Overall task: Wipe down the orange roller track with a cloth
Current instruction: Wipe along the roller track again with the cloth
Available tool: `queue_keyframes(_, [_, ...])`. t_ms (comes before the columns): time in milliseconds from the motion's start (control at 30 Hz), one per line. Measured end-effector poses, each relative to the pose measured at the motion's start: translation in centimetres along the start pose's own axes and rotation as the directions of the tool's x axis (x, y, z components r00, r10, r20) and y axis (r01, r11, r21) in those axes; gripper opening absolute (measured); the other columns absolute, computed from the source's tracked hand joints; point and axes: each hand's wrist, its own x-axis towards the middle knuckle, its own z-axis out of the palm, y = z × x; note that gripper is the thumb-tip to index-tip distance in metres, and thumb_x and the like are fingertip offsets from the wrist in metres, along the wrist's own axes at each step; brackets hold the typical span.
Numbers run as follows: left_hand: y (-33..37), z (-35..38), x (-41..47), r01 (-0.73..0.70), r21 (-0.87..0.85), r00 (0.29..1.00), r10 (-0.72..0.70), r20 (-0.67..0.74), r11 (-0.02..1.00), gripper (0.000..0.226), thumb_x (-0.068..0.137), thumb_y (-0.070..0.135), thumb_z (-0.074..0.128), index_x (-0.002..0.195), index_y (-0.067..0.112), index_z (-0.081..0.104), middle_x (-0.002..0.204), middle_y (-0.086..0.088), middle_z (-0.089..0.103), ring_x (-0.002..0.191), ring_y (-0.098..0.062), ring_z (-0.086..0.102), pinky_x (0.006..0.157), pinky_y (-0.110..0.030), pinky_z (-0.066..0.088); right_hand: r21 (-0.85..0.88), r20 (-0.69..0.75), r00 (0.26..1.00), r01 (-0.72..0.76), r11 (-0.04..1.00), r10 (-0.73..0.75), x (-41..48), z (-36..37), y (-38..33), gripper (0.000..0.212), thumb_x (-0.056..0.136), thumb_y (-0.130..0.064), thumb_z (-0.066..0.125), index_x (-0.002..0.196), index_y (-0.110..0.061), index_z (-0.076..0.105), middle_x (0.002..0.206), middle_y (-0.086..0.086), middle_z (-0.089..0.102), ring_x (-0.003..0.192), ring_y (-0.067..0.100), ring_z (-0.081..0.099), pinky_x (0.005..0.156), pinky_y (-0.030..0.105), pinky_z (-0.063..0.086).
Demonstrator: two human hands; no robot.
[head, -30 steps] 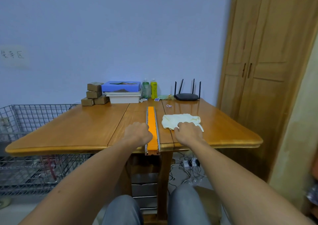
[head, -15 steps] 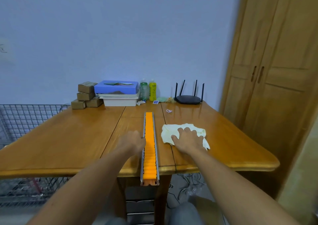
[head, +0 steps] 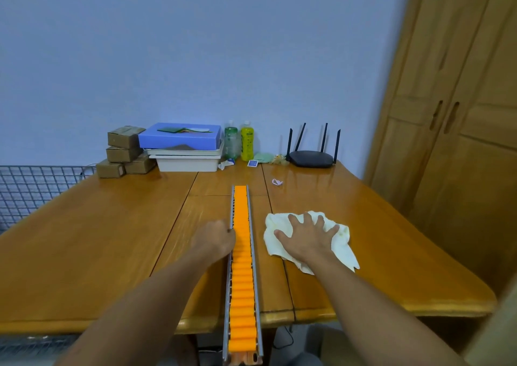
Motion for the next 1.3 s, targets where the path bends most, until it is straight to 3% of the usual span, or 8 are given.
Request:
queue_keyframes(200, [-0.2, 0.7, 3.2, 0.004, 0.008, 1.000, -0.004, -0.005, 1.000, 0.025, 0.104, 0.033, 0.048, 0.101, 0.015, 0.066, 0.089, -0.007, 0.070, 0.071, -0.015, 0.063, 0.070, -0.035, 0.059, -0.005, 0.096, 0.995, 0.003, 1.000, -0.002, 2.6, 1.7, -0.3, 0.087, 0.082, -0.089, 0.019, 0.157, -0.046, 0.011, 0.166, 0.002, 0.013, 0.148, 0.042, 0.014, 0.110, 0.075, 0.008])
queue_keyframes(400, [-0.4, 1.4, 5.7, 0.007, -0.007, 1.000, -0.007, 0.000, 1.000, 0.022, 0.105, 0.031, 0.047, 0.104, 0.016, 0.064, 0.090, -0.005, 0.067, 0.081, -0.019, 0.068, 0.071, -0.034, 0.057, -0.124, -0.026, 0.995, 0.090, 0.988, -0.093, 4.4, 2.1, -0.8, 0.063, 0.095, -0.072, 0.024, 0.149, -0.041, 0.034, 0.153, 0.003, 0.037, 0.137, 0.034, 0.034, 0.105, 0.057, 0.030])
queue_keyframes(567, [-0.8, 2.1, 7.6, -0.008, -0.023, 0.999, 0.007, -0.034, 1.000, 0.019, 0.105, 0.029, 0.047, 0.110, 0.018, 0.061, 0.091, -0.001, 0.063, 0.078, -0.014, 0.062, 0.065, -0.028, 0.051, -0.169, -0.140, 0.972, 0.164, 0.972, -0.188, 5.6, 2.3, -0.9, 0.048, 0.103, -0.054, 0.029, 0.141, -0.032, 0.047, 0.126, 0.004, 0.059, 0.115, 0.025, 0.056, 0.082, 0.040, 0.046])
queue_keyframes(667, [-1.1, 2.5, 8.8, -0.015, -0.043, 0.999, 0.013, -0.046, 0.999, 0.017, 0.105, 0.028, 0.047, 0.111, 0.019, 0.060, 0.090, 0.000, 0.062, 0.075, -0.014, 0.062, 0.061, -0.027, 0.048, -0.171, -0.147, 0.957, 0.224, 0.959, -0.250, 6.4, 1.8, -0.7, 0.042, 0.104, -0.048, 0.031, 0.133, -0.027, 0.052, 0.106, 0.003, 0.066, 0.093, 0.024, 0.066, 0.064, 0.032, 0.042])
queue_keyframes(767, [-1.4, 2.8, 10.2, -0.027, -0.068, 0.999, 0.024, -0.046, 0.997, 0.016, 0.106, 0.026, 0.047, 0.113, 0.018, 0.059, 0.090, -0.001, 0.063, 0.072, -0.014, 0.060, 0.057, -0.027, 0.044, -0.105, -0.169, 0.961, 0.203, 0.974, -0.218, 7.7, 0.9, -0.4, 0.035, 0.103, -0.045, 0.036, 0.120, -0.023, 0.057, 0.095, 0.002, 0.067, 0.082, 0.026, 0.065, 0.061, 0.032, 0.039])
queue_keyframes(967, [-2.0, 3.1, 13.2, -0.029, -0.110, 0.997, 0.020, -0.080, 0.993, 0.019, 0.106, 0.025, 0.046, 0.116, 0.017, 0.060, 0.093, -0.001, 0.064, 0.081, -0.018, 0.065, 0.073, -0.039, 0.059, 0.056, -0.318, 0.939, 0.159, 0.986, -0.133, 12.1, -1.9, -1.5, 0.037, 0.102, -0.045, 0.038, 0.119, -0.020, 0.059, 0.096, 0.007, 0.068, 0.082, 0.032, 0.064, 0.062, 0.035, 0.040])
queue_keyframes(1200, [-2.2, 3.5, 16.3, 0.015, -0.182, 0.997, -0.028, -0.066, 0.983, 0.025, 0.103, 0.021, 0.050, 0.125, 0.017, 0.062, 0.103, -0.003, 0.069, 0.086, -0.020, 0.067, 0.075, -0.040, 0.059, 0.086, -0.391, 0.901, 0.239, 0.967, -0.187, 17.6, -5.4, -7.0, 0.034, 0.100, -0.041, 0.043, 0.121, -0.022, 0.060, 0.106, 0.007, 0.067, 0.093, 0.033, 0.064, 0.066, 0.036, 0.038])
queue_keyframes(1300, [-1.7, 3.5, 17.3, 0.031, -0.187, 0.998, -0.040, -0.044, 0.982, 0.020, 0.100, 0.018, 0.051, 0.113, 0.015, 0.065, 0.093, -0.003, 0.069, 0.080, -0.022, 0.067, 0.071, -0.044, 0.060, 0.109, -0.373, 0.902, 0.273, 0.956, -0.215, 18.9, -4.9, -9.9, 0.034, 0.099, -0.042, 0.046, 0.121, -0.023, 0.063, 0.110, 0.007, 0.066, 0.095, 0.033, 0.065, 0.070, 0.037, 0.043])
